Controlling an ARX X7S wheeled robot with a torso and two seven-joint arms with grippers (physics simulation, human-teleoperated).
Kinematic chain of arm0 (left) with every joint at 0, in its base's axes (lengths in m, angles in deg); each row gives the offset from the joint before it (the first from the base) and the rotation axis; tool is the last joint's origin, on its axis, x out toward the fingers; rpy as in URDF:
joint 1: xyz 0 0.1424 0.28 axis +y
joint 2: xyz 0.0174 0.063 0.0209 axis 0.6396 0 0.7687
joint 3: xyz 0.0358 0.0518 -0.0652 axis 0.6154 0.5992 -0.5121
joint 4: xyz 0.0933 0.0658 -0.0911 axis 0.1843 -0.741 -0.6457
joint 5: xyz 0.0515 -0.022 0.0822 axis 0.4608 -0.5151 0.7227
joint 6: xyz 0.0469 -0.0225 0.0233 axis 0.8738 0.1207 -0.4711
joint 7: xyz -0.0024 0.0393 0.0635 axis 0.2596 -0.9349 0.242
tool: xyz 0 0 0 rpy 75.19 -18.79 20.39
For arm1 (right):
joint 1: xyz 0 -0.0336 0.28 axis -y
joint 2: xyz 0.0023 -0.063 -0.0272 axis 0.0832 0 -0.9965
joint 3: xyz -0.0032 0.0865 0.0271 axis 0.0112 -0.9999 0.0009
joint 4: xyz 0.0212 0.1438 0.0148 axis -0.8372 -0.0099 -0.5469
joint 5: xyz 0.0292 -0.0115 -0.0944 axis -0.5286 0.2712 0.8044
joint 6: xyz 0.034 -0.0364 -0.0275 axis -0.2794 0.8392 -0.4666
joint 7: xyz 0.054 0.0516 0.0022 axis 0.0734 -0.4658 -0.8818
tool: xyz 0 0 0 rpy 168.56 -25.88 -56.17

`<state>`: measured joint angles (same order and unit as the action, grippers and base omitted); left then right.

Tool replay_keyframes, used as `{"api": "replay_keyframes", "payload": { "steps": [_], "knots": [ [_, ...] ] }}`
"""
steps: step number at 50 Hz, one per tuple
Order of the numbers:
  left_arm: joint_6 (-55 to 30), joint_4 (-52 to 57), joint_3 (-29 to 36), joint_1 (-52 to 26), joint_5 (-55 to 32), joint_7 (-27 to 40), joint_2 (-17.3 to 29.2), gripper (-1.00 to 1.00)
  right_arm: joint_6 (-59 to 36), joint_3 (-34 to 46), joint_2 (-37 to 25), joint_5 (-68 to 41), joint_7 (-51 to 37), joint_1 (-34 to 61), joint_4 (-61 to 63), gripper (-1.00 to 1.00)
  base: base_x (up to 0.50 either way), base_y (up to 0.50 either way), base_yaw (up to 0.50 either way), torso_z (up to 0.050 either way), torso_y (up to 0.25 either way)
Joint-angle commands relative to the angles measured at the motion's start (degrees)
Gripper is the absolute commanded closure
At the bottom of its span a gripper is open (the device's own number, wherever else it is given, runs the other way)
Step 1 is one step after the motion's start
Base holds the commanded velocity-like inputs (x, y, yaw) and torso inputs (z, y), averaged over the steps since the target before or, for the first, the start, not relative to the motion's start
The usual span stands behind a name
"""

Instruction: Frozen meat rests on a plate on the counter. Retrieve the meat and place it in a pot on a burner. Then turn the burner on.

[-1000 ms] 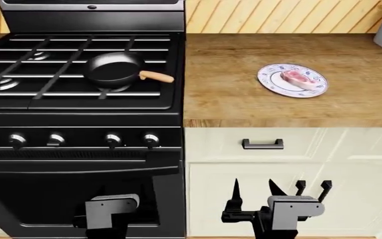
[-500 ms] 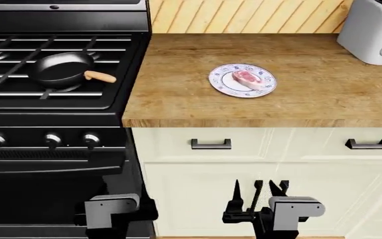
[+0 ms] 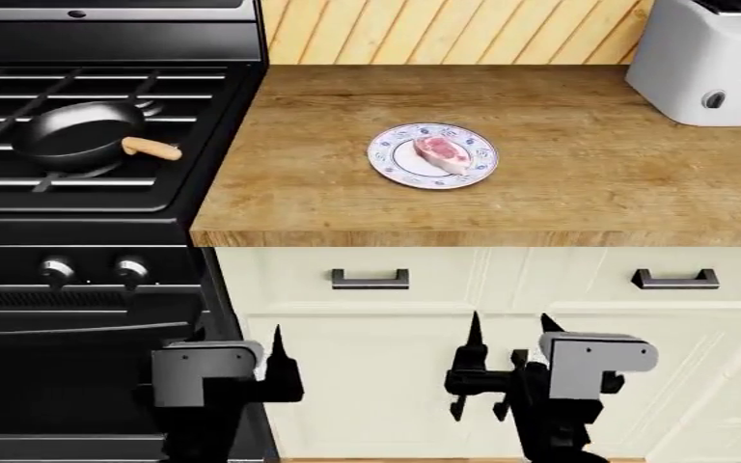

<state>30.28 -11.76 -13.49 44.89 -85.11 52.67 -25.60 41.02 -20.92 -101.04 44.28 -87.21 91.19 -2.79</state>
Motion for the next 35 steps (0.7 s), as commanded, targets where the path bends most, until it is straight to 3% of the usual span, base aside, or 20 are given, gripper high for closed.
{"api": "replay_keyframes", "payload": {
  "steps": [1, 7, 18, 26, 35],
  "knots": [
    [-25.6, 21.4, -3.7, -6.2, -10.9, 2.8, 5.1, -1.00, -28.8, -3.9, -4.3, -11.2, -3.9, 8.2, 21.1, -1.00, 0.00, 0.00, 0.00, 0.000, 0.000],
    [-38.9, 29.6, -8.7, -14.5, -19.6, 5.1, 7.2, -1.00, -43.8, -9.2, -5.1, -21.7, -5.4, 18.6, 26.9, -1.00, 0.00, 0.00, 0.00, 0.000, 0.000],
    [-56.0, 32.8, -16.0, -29.9, -31.4, 8.4, 8.7, -1.00, -59.1, -14.6, -4.8, -32.3, -8.3, 33.9, 28.9, -1.00, 0.00, 0.00, 0.00, 0.000, 0.000],
    [-68.3, 34.6, -23.4, -38.7, -41.9, 13.7, 6.4, -1.00, -66.9, -18.6, -3.4, -38.8, -10.4, 41.4, 27.2, -1.00, 0.00, 0.00, 0.00, 0.000, 0.000],
    [-68.2, 32.5, -24.6, -41.5, -56.7, 26.0, 9.1, -1.00, -67.0, -18.7, -4.2, -41.4, -10.8, 42.8, 27.3, -1.00, 0.42, -0.01, 0.00, 0.000, 0.000]
  ]
}}
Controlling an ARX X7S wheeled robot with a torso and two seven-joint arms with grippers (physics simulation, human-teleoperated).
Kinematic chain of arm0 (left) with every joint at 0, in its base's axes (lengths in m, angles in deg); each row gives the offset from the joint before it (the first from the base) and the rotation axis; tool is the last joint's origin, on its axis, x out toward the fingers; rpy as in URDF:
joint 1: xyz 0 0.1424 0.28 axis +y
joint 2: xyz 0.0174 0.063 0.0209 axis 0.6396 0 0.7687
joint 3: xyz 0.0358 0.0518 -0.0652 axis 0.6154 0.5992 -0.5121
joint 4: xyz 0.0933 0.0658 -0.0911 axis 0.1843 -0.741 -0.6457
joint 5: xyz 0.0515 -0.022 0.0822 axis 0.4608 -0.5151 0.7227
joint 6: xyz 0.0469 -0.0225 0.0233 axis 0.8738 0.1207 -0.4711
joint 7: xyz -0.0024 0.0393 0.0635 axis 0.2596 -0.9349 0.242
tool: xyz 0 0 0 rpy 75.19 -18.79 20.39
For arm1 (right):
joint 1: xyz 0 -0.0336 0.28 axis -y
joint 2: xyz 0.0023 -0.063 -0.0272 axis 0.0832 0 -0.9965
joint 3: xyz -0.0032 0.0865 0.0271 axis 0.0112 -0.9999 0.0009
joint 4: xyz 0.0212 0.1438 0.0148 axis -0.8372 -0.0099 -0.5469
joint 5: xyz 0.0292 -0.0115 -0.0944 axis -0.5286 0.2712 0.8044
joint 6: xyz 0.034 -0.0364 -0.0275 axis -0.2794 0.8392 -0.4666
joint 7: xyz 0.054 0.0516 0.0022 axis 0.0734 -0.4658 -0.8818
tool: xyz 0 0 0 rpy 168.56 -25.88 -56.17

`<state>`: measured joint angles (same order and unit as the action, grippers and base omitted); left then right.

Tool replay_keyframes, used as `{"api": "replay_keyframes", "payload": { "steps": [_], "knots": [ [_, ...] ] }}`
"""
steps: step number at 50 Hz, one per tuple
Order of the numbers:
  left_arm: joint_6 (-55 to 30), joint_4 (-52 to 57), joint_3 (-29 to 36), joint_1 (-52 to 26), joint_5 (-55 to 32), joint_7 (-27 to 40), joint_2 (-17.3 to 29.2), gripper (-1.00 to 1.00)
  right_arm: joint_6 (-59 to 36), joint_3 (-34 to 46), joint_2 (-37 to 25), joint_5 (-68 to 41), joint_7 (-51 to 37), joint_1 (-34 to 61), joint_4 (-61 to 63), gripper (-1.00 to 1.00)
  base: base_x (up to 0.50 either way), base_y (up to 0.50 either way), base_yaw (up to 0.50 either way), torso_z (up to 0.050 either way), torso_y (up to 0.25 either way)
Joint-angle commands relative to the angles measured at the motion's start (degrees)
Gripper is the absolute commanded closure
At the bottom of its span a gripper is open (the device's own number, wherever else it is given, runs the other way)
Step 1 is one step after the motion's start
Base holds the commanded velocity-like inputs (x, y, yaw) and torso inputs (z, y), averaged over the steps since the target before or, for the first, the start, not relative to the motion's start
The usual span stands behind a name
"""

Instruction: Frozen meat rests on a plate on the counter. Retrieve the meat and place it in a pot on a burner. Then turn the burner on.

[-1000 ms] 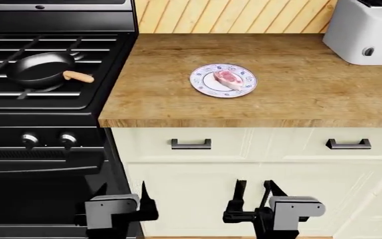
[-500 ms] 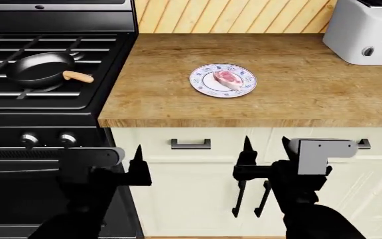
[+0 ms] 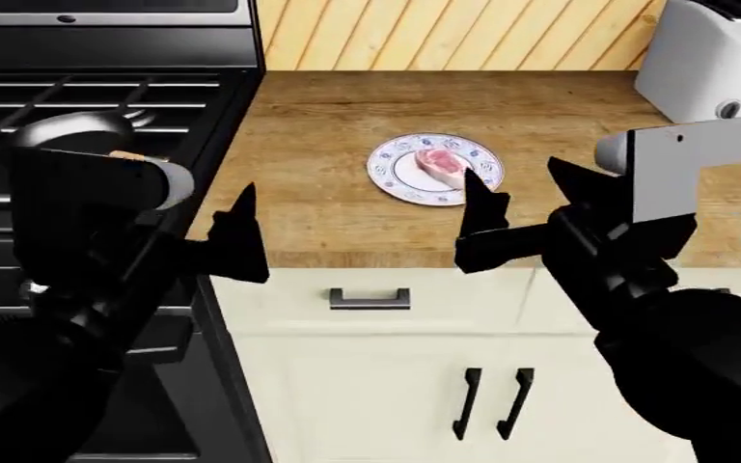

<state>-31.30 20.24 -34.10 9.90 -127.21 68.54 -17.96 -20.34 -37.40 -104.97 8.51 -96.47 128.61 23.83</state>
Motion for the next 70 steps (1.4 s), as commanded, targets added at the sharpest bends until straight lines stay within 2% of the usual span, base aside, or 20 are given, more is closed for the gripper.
{"api": "replay_keyframes", "payload": {
  "steps": [1, 17, 28, 37, 45, 50, 53, 58, 64, 70],
  "knots": [
    [-6.3, 0.4, -3.9, -6.5, -15.1, 10.5, 1.7, -1.00, -5.6, -2.2, -0.3, -5.9, -1.7, 5.5, 0.6, -1.00, 0.50, -0.02, 0.00, 0.000, 0.000],
    [-0.3, 0.1, -0.1, -5.0, -11.1, 7.7, 4.8, -1.00, -3.2, -0.2, -1.5, -6.7, -2.5, 5.1, -0.2, -1.00, 0.50, -0.02, 0.00, 0.000, 0.000],
    [0.3, 0.1, 0.1, -5.3, -12.9, 9.0, 5.5, -1.00, -1.4, 1.6, -2.1, -7.0, -2.8, 5.2, -1.1, -1.00, 0.50, -0.01, 0.00, 0.000, 0.001],
    [2.5, -0.2, 1.6, -4.4, -11.1, 7.7, 6.2, -1.00, -0.4, 4.5, -3.0, -4.9, -3.5, 5.8, -3.7, -1.00, 0.32, -0.01, 0.00, 0.000, 0.000],
    [4.2, -0.5, 2.1, -3.7, -10.2, 6.6, 6.7, -1.00, -1.5, 8.2, -3.9, -3.7, -1.9, 11.2, -12.1, -1.00, 0.00, 0.00, 0.00, 0.000, 0.000],
    [5.5, -1.2, 2.5, -3.2, -9.0, 5.9, 6.8, -1.00, -4.3, 11.2, -5.1, -3.8, 0.7, 16.8, -21.6, -1.00, 0.00, 0.00, 0.00, 0.000, 0.000],
    [7.1, -2.1, 3.3, -3.0, -7.3, 4.9, 6.6, -1.00, -8.1, 11.8, -5.6, -6.5, 1.7, 19.9, -27.5, -1.00, 0.00, 0.00, 0.00, 0.000, 0.000],
    [8.9, -3.2, 4.4, -2.9, -5.5, 4.1, 5.7, -1.00, -8.4, 16.8, -9.6, -16.8, -2.7, 26.4, -35.7, -1.00, 0.00, 0.00, 0.00, 0.000, 0.000],
    [11.5, -3.8, 7.2, -2.5, -2.4, 2.5, 5.6, -1.00, -8.3, 26.2, -14.1, -28.2, -7.8, 32.3, -40.2, -1.00, 0.00, 0.00, 0.00, 0.000, 0.000],
    [15.4, -3.3, 9.4, -1.5, 0.6, -1.0, 6.7, -1.00, -7.4, 30.3, -15.4, -33.1, -9.9, 34.2, -42.9, -1.00, 0.00, 0.00, 0.00, 0.000, 0.000]
  ]
}}
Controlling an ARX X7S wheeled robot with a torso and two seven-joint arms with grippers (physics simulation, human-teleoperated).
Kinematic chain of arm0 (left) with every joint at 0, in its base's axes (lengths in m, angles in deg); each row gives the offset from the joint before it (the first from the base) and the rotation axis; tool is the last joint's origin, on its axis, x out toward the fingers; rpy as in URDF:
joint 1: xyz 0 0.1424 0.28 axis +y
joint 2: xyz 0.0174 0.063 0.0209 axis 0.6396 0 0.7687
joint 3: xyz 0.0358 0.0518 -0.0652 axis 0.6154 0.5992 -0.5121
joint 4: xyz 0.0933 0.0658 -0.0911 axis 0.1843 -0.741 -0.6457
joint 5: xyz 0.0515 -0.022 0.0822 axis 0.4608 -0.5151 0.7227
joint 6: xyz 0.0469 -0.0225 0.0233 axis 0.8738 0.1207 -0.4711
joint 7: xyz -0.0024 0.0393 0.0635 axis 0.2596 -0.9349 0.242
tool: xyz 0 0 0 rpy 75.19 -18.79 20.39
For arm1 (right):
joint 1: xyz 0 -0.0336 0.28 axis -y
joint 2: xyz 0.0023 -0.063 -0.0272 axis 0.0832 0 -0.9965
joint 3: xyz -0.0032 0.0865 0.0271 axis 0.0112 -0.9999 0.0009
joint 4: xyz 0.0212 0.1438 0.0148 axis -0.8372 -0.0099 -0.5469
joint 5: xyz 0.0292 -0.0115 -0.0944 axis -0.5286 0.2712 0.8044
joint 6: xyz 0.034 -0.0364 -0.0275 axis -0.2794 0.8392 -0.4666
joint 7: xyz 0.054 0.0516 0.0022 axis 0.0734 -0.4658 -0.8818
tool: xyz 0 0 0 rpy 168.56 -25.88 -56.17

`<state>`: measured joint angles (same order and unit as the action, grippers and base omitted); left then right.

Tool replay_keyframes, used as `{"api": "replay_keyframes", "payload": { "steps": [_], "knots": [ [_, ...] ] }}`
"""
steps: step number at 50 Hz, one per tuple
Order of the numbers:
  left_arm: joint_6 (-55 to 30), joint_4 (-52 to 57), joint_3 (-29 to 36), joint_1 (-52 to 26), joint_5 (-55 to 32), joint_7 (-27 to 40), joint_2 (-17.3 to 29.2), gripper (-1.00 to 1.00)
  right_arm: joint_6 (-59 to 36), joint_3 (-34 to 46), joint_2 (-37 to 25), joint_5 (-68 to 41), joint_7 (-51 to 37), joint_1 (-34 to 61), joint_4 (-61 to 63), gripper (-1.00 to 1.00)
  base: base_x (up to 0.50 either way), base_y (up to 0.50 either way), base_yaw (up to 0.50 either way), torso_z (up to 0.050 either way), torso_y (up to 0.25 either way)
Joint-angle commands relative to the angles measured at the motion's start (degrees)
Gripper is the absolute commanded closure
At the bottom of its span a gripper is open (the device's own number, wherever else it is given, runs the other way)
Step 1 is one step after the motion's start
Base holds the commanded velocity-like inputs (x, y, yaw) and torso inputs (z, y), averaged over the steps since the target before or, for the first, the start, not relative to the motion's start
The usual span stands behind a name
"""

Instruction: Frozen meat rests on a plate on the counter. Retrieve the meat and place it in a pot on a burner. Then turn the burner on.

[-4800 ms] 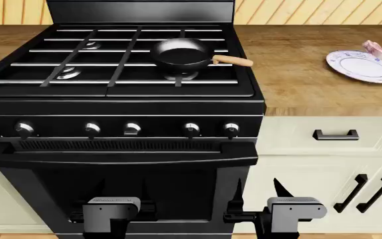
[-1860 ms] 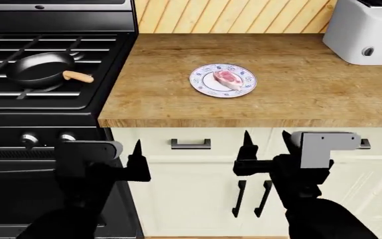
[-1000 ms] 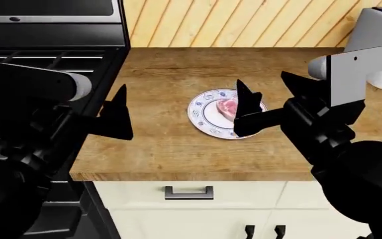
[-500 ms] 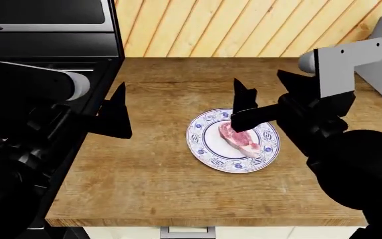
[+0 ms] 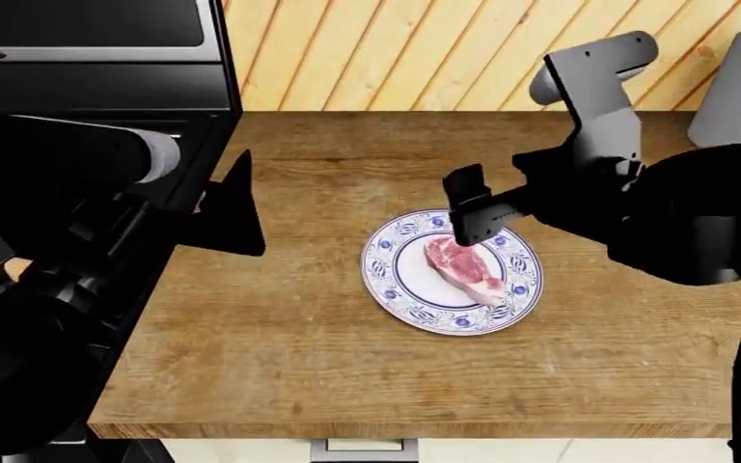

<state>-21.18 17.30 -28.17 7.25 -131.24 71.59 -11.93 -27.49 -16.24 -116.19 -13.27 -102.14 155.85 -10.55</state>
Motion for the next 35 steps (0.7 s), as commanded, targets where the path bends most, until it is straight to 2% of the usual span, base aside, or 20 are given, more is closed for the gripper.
{"api": "replay_keyframes", "payload": {
  "steps": [1, 18, 35],
  "knots": [
    [5.7, -0.4, 3.8, 1.3, 5.0, -4.4, 0.6, -1.00, -0.1, 9.6, -4.4, -11.5, -4.3, 7.1, -8.5, -1.00, 0.00, 0.00, 0.00, 0.000, 0.000],
    [10.1, -3.9, 8.0, 1.5, 9.7, -7.9, 0.4, -1.00, 5.2, 17.8, -6.5, -4.6, 4.9, 6.3, -10.0, -1.00, 0.00, 0.00, 0.00, 0.000, 0.000],
    [12.2, -6.2, 8.3, 2.1, 11.7, -8.5, 1.2, -1.00, 12.5, 26.7, -4.7, 5.4, 16.6, 6.5, -15.7, -1.00, 0.00, 0.00, 0.00, 0.000, 0.000]
  ]
}}
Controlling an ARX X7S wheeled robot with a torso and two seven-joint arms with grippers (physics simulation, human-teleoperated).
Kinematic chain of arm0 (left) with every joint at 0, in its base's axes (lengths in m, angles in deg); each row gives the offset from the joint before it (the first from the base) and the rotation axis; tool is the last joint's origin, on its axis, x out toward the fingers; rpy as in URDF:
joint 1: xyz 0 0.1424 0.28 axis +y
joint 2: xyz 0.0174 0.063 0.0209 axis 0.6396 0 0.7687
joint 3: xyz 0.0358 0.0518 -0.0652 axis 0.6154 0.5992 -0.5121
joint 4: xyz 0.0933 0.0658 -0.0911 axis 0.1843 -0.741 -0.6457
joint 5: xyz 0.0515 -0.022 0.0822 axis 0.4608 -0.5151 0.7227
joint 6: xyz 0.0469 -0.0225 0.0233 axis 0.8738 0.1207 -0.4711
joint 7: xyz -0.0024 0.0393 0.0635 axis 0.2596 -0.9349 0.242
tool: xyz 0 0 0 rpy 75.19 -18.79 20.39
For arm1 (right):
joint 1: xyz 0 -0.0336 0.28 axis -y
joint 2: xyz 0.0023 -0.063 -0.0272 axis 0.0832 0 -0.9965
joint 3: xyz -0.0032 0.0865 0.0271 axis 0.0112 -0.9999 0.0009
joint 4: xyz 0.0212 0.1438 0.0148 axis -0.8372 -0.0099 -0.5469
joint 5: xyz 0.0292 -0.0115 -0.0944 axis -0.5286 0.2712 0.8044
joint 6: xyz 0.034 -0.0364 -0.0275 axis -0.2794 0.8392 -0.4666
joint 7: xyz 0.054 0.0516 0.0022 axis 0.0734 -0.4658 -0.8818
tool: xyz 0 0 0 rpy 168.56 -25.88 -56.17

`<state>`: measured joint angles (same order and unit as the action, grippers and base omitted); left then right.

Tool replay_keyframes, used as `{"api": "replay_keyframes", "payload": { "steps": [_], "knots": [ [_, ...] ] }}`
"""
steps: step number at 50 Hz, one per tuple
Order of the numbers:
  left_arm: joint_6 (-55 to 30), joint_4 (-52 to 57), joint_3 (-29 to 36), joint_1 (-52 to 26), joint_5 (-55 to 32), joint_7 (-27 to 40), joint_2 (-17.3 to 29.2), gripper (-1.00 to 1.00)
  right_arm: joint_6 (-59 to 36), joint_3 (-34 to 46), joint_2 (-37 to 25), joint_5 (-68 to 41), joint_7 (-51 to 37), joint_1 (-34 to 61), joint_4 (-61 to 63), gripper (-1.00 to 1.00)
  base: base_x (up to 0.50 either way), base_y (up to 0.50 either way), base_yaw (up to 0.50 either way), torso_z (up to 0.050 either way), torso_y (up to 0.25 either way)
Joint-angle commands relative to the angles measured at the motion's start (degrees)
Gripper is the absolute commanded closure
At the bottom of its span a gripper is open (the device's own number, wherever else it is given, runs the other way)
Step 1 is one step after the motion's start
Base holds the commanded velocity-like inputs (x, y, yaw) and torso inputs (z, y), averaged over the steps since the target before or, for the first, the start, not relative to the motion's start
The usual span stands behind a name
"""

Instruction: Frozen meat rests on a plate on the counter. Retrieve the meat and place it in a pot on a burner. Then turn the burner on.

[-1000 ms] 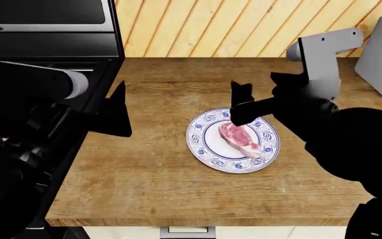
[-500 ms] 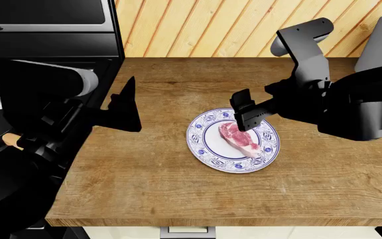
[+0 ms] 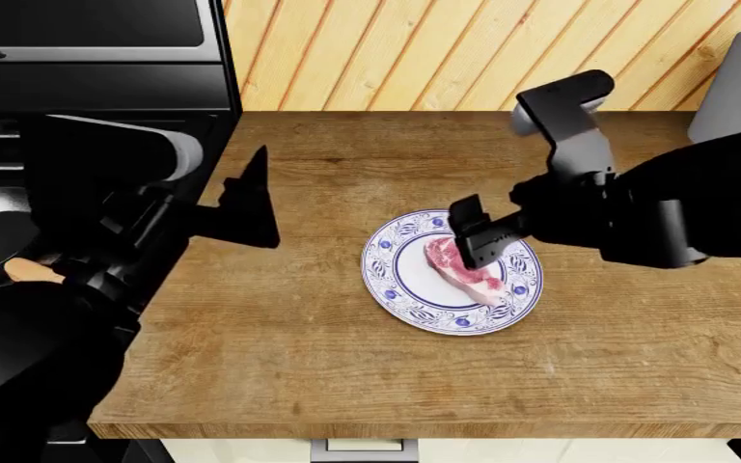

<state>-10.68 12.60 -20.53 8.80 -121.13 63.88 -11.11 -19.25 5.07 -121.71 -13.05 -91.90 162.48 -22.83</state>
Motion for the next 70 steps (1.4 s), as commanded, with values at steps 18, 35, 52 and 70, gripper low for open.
{"api": "replay_keyframes", "payload": {
  "steps": [18, 35, 52, 70],
  "knots": [
    [2.2, -2.2, 1.5, 0.9, 2.1, -0.4, 0.6, -1.00, 7.9, 9.1, 1.7, 8.7, 11.3, -0.8, -6.7, -1.00, 0.00, 0.00, 0.00, 0.000, 0.000],
    [2.9, -2.2, 0.9, 2.0, 1.8, 0.2, 0.9, -1.00, 8.9, 10.8, 2.5, 9.6, 12.9, -1.1, -8.4, -1.00, 0.00, 0.00, 0.00, 0.000, 0.000],
    [3.7, -2.9, 1.2, 2.6, 2.1, 0.6, 0.8, -1.00, 10.7, 12.1, 2.5, 10.8, 14.3, -2.0, -9.4, -1.00, 0.00, 0.00, 0.00, 0.000, 0.000],
    [4.4, -3.4, 0.8, 3.3, 1.6, 0.7, 1.0, -1.00, 11.1, 13.5, 3.3, 11.6, 15.4, -2.0, -11.4, -1.00, 0.00, 0.00, 0.00, 0.000, 0.000]
  ]
}}
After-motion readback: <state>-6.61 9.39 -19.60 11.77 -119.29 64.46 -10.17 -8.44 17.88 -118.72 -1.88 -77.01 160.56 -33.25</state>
